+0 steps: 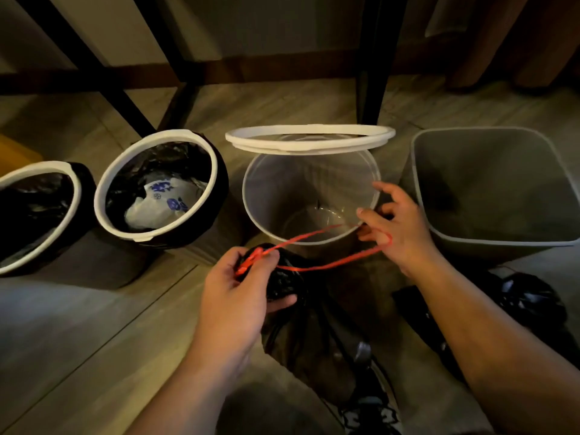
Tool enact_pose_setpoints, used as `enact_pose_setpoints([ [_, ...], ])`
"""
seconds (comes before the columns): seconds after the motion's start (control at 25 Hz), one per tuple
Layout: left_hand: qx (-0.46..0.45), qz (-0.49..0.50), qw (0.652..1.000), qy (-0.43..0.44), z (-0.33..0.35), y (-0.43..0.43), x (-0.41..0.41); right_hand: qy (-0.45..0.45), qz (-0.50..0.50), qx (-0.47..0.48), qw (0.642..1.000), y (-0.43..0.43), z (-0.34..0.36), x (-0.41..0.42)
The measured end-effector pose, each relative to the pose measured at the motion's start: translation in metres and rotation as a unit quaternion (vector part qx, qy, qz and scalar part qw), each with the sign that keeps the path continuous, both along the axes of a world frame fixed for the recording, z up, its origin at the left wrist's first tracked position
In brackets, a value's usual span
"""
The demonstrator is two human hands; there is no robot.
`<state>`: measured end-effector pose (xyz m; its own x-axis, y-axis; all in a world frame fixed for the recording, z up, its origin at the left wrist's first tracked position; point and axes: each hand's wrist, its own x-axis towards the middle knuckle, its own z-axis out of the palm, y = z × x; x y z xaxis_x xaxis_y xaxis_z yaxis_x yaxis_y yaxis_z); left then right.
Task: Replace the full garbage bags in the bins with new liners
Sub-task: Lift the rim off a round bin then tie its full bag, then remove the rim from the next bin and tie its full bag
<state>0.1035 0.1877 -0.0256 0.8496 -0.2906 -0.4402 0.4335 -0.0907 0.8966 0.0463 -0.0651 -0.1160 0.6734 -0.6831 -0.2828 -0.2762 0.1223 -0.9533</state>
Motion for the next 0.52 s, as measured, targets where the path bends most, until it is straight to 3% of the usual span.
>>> enact_pose_setpoints([
  [0.2,-0.207,0.058,0.974,0.069,0.016,-0.014,0.005,0.052,-0.008,-0.100,0.994,-0.011,0.000,0.015],
  [0.32,-0.232,0.034,0.965,0.117,0.009,-0.027,-0.004,0.045,-0.012,-0.116,0.992,-0.016,-0.001,0.015],
  [0.4,-0.129,-0.020,0.977,0.170,-0.011,-0.031,-0.016,0.031,-0.020,-0.105,0.994,-0.021,-0.003,0.010],
  [0.48,0.070,-0.161,0.976,0.126,-0.030,-0.031,-0.021,0.019,-0.028,-0.083,0.996,-0.017,0.004,0.006],
  [0.52,0.156,-0.237,0.955,0.084,-0.033,-0.028,-0.018,0.008,-0.029,-0.059,0.998,-0.013,0.009,0.003],
])
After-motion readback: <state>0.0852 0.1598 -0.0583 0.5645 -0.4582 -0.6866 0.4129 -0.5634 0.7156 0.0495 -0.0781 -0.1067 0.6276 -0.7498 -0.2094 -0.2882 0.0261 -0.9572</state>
